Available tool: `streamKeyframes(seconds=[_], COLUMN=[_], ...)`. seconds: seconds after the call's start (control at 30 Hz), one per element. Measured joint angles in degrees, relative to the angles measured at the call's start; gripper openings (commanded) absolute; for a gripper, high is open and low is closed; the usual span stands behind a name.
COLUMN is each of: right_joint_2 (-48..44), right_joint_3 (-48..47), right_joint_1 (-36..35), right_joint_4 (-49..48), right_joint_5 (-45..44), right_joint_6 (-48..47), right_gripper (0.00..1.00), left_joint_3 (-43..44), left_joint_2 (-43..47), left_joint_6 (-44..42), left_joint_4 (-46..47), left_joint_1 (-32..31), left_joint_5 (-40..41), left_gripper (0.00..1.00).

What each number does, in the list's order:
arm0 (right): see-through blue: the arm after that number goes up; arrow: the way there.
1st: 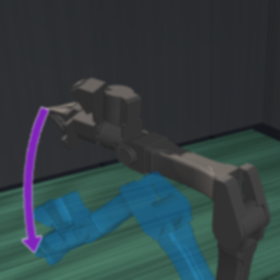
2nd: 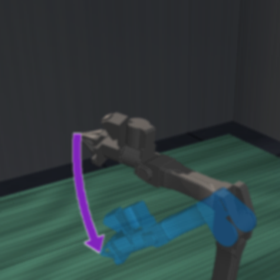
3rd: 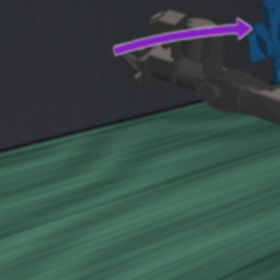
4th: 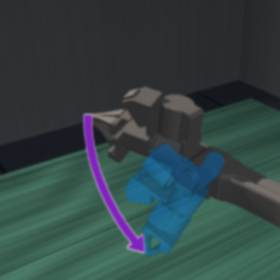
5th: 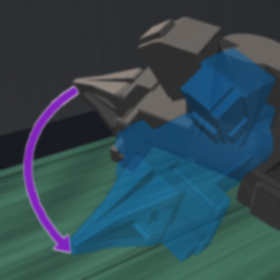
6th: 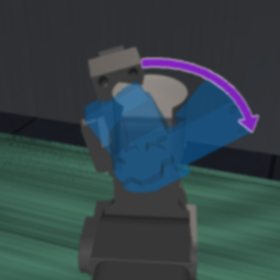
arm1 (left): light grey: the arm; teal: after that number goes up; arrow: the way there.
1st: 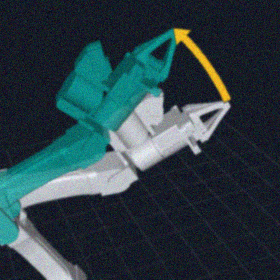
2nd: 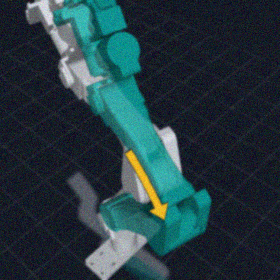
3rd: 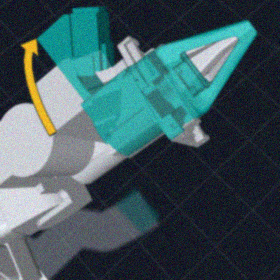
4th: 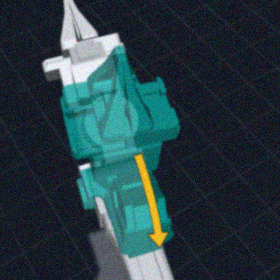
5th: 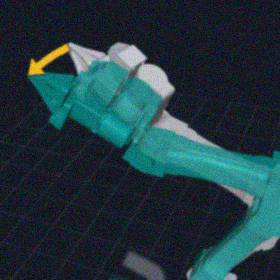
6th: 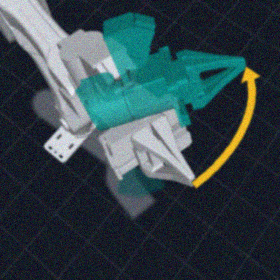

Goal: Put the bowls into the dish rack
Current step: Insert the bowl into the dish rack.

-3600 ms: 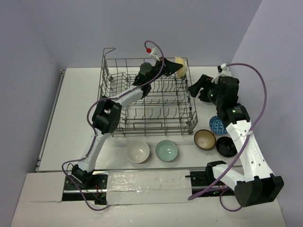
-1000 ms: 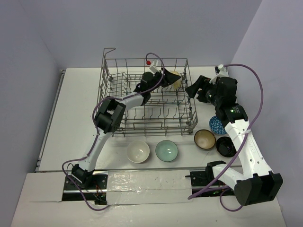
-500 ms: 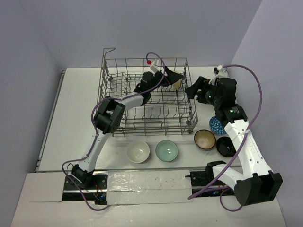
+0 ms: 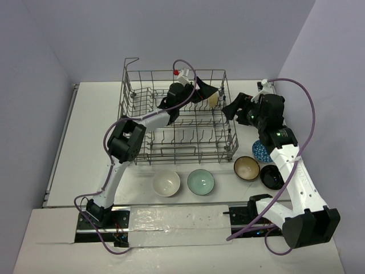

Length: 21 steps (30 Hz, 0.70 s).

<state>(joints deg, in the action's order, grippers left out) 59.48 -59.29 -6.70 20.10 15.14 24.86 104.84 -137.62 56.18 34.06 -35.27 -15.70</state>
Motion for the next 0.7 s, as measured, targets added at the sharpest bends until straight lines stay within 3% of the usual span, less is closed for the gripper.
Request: streamKeyframes(seconds=[0.7], right_joint_2=[-1.5], right_joint_3=[0.8], right_joint_1=[0.0], right_joint_4=[0.3], right_joint_5=[-3.0], right_joint_6=[-0.3], right_gripper=[0.79], left_joint_3=[-5.8], left_joint_2=[8.5], left_joint_6=[-4.9], left_joint_4=[-10.0], left_joint_1=[1.9], left_joint_5=[2.8], left_gripper=[0.99])
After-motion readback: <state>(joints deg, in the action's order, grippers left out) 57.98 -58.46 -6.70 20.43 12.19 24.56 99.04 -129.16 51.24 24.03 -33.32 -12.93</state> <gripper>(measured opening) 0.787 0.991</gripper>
